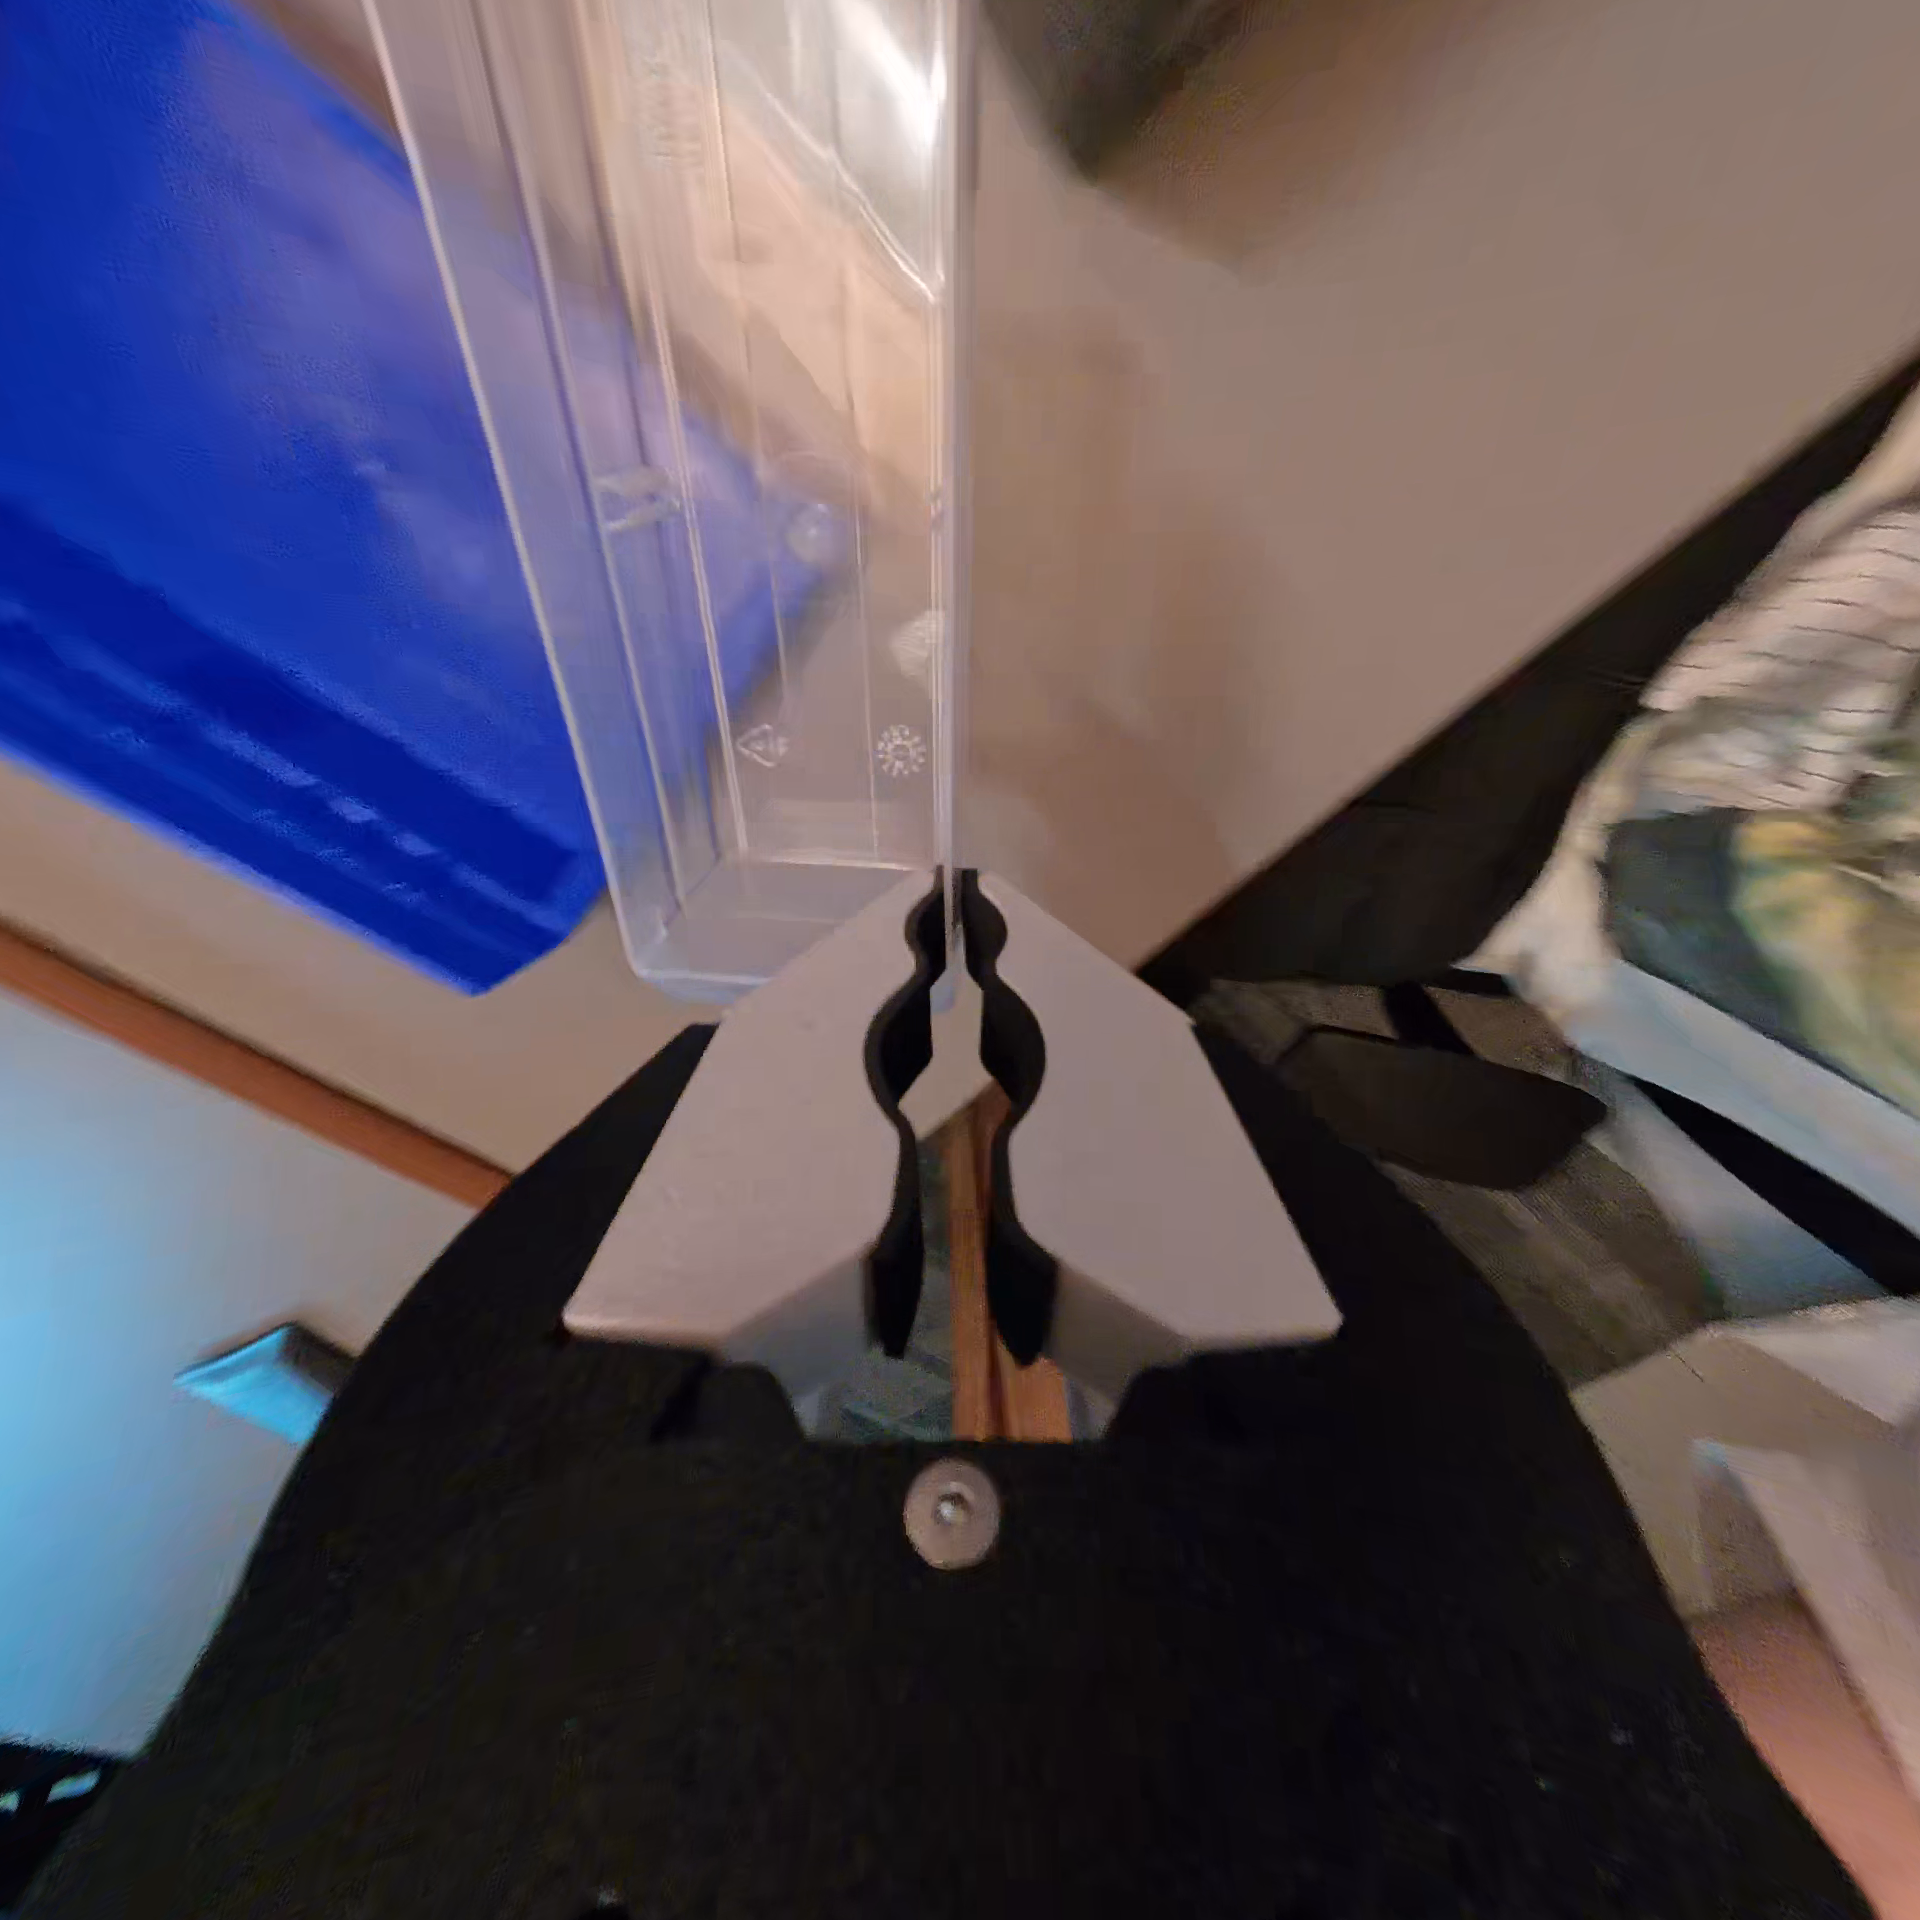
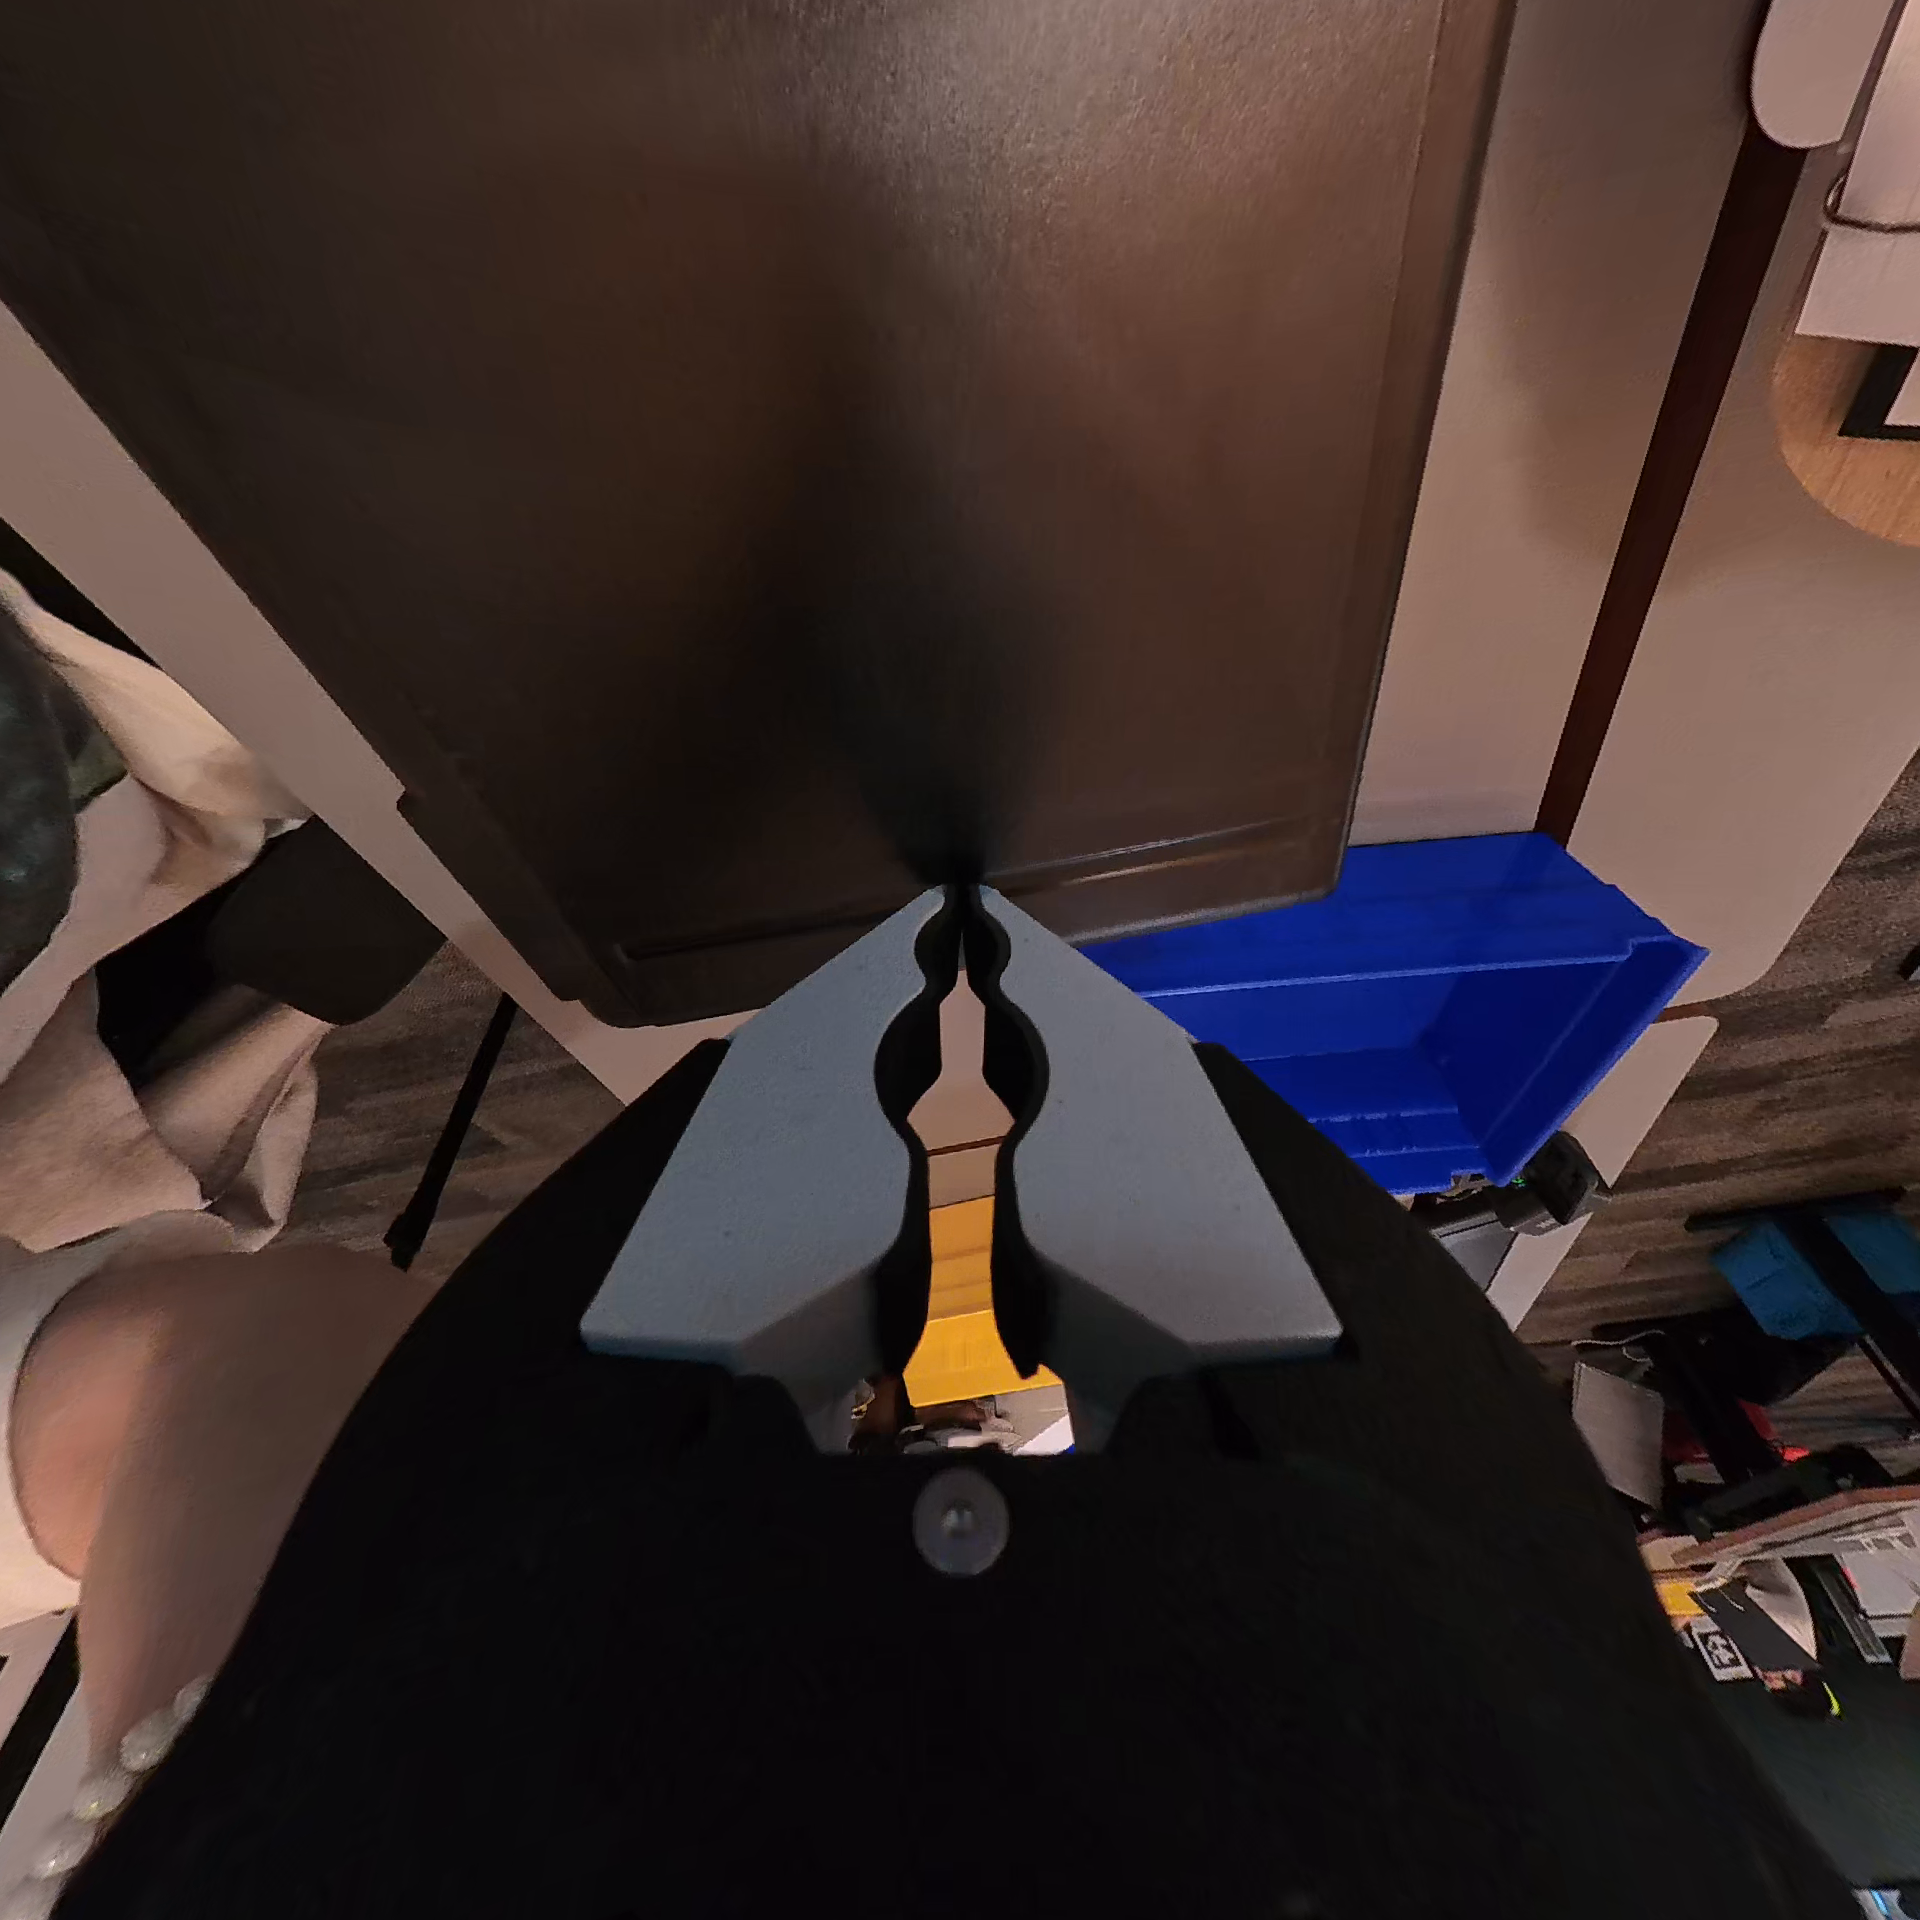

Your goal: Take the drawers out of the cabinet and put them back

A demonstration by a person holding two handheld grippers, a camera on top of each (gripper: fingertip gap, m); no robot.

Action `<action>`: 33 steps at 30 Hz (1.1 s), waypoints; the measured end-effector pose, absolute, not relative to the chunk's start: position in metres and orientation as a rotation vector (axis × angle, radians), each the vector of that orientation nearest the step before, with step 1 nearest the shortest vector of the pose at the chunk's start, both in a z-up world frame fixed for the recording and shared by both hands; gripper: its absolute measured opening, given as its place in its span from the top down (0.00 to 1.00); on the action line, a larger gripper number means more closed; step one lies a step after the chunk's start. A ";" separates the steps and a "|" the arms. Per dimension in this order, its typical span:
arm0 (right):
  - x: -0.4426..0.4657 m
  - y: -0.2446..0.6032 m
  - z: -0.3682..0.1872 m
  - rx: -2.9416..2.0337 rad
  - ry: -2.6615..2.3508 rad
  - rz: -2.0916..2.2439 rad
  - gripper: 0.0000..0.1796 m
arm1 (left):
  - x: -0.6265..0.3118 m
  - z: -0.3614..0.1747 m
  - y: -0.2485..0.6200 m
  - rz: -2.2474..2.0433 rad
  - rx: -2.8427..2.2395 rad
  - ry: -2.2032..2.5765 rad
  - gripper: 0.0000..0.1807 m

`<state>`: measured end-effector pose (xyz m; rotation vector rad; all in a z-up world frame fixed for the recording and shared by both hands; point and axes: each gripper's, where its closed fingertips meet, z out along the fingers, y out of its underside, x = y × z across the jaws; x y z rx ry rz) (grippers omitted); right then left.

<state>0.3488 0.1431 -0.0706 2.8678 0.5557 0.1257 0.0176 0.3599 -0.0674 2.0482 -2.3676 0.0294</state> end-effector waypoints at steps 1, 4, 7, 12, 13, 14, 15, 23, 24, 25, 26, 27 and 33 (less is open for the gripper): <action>0.349 0.143 -0.071 2.865 0.556 0.130 1.00 | 0.014 -0.066 0.333 0.057 2.007 -2.361 1.00; 0.349 0.143 -0.071 2.865 0.559 0.137 1.00 | 0.005 -0.078 0.258 0.052 1.869 -2.338 1.00; 0.349 0.143 -0.071 2.877 0.563 0.117 1.00 | 0.001 -0.104 0.192 0.023 1.729 -2.329 1.00; 0.349 0.144 -0.071 2.898 0.560 0.090 1.00 | 0.045 -0.144 0.110 0.200 1.744 -2.277 1.00; 0.349 0.143 -0.071 2.898 0.561 0.088 1.00 | 0.056 -0.152 0.102 0.212 1.772 -2.267 1.00; 0.349 0.143 -0.071 2.899 0.561 0.087 1.00 | 0.067 -0.159 0.098 0.202 1.803 -2.266 1.00; 0.349 0.143 -0.071 2.902 0.561 0.088 1.00 | 0.076 -0.166 0.095 0.180 1.831 -2.273 1.00; 0.349 0.143 -0.071 2.886 0.564 0.071 1.00 | 0.126 -0.184 0.083 0.099 1.923 -2.237 1.00; 0.349 0.143 -0.071 2.885 0.565 0.069 1.00 | 0.129 -0.184 0.083 0.090 1.933 -2.224 1.00; 0.349 0.143 -0.071 2.885 0.563 0.070 1.00 | 0.131 -0.184 0.083 0.084 1.943 -2.212 1.00; 0.349 0.143 -0.071 2.883 0.567 0.074 1.00 | 0.134 -0.184 0.084 0.082 1.966 -2.199 1.00; 0.349 0.143 -0.071 2.881 0.571 0.079 1.00 | 0.137 -0.183 0.085 0.075 1.990 -2.184 1.00; 0.349 0.143 -0.071 2.890 0.582 0.084 1.00 | 0.143 -0.179 0.087 0.071 2.105 -2.098 1.00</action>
